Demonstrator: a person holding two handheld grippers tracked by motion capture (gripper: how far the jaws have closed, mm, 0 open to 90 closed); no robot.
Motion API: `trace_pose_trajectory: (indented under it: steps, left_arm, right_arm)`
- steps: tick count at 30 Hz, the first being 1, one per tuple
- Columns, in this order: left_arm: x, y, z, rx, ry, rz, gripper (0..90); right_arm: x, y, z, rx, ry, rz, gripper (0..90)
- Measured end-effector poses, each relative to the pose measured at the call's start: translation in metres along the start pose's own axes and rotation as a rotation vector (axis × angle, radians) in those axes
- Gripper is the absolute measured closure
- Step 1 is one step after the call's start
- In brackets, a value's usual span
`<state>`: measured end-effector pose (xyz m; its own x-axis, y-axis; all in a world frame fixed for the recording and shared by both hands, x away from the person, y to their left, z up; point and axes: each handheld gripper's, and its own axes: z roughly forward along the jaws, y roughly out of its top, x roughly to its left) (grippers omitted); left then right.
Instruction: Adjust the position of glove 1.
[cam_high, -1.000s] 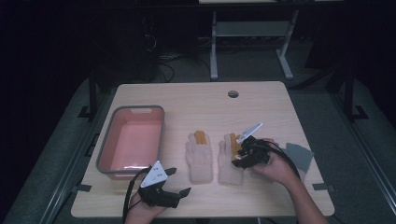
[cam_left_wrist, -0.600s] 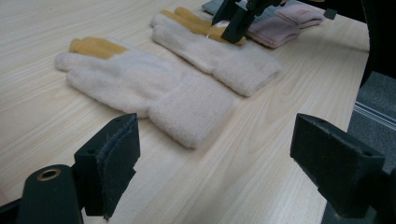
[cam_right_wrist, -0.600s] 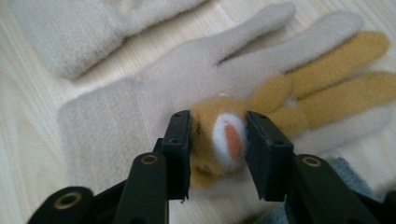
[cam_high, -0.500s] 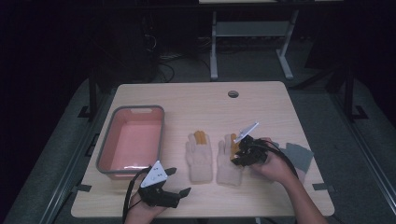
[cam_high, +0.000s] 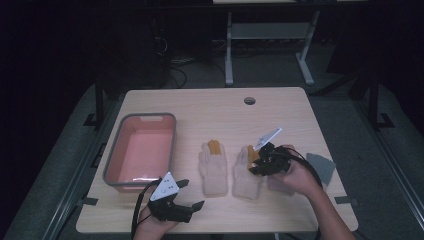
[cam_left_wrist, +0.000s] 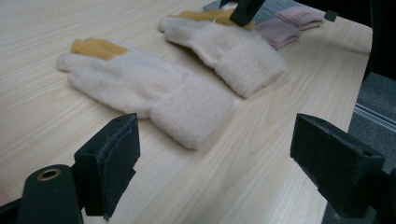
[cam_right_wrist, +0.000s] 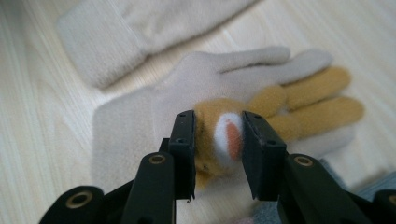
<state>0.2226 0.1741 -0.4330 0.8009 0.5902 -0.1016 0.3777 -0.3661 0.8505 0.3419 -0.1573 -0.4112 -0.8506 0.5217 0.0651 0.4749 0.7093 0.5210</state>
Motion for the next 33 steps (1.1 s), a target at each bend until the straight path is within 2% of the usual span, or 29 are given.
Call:
trace_pose_trajectory:
  steps: [7,15,25,33]
  left_arm:
    - [0.000,0.000,-0.001,-0.002,0.003,0.000,15.8]
    - [0.000,0.001,-0.002,-0.006,0.006,-0.001,15.8]
    - [0.000,0.001,-0.002,-0.007,0.005,-0.003,15.8]
    - [0.001,0.001,-0.003,-0.002,0.004,0.001,15.8]
  right_arm:
    - [0.007,0.015,-0.016,-0.031,-0.001,-0.043,67.3]
    - [0.012,0.031,-0.024,-0.054,0.018,-0.075,67.4]
    - [0.018,0.047,-0.024,-0.066,0.029,-0.113,67.4]
    - [0.026,0.070,-0.011,-0.067,0.056,-0.157,67.3]
